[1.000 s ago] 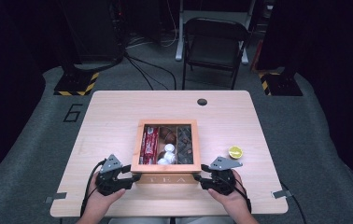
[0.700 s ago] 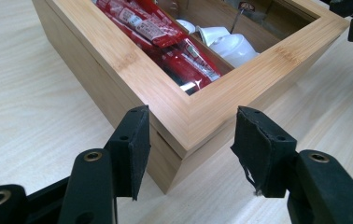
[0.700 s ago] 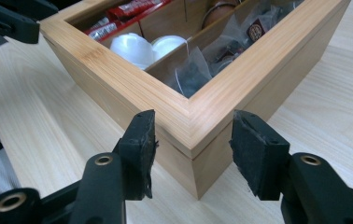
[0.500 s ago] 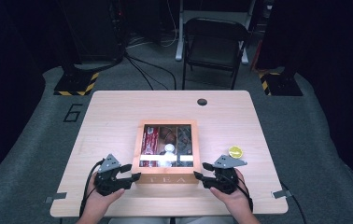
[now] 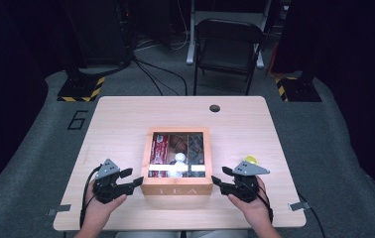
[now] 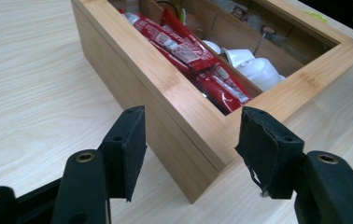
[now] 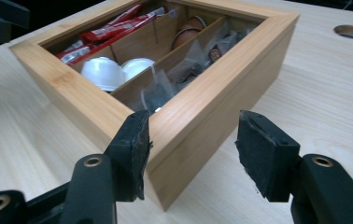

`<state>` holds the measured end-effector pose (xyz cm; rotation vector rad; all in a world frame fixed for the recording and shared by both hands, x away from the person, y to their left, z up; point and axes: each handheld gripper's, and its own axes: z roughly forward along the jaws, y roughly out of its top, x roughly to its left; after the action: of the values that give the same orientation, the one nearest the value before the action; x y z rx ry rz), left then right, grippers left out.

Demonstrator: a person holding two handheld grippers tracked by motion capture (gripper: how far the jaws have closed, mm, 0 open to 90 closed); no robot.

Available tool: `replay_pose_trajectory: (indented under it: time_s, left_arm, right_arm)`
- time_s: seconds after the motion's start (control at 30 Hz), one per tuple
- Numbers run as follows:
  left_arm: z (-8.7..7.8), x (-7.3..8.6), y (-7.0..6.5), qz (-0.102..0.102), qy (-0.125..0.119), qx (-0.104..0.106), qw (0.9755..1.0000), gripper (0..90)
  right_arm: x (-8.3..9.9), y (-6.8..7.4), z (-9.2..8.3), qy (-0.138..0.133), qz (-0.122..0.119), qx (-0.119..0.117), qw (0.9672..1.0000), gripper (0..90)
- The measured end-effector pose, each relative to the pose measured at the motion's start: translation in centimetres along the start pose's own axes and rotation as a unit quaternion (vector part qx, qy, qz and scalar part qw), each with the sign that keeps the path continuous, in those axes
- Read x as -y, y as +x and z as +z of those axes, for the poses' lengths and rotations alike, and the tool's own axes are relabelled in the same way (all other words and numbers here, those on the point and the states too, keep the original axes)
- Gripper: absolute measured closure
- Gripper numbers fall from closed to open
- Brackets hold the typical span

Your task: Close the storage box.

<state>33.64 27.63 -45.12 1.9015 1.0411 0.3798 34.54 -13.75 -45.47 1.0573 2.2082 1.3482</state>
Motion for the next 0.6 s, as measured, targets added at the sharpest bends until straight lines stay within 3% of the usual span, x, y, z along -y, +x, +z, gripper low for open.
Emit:
replay_pose_trajectory:
  time_s: [0.3, 0.6]
  left_arm:
    - [-0.2, 0.2, 1.8, -0.030, -0.004, -0.017, 0.9994, 40.3]
    - [0.0, 0.5, 2.7, -0.030, -0.005, -0.021, 0.9993, 38.0]
  right_arm:
    - [0.1, -1.2, -0.2, 0.003, -0.009, 0.036, 0.9993, 42.8]
    - [0.6, -2.3, 0.2, 0.012, 0.003, 0.053, 0.9985, 42.3]
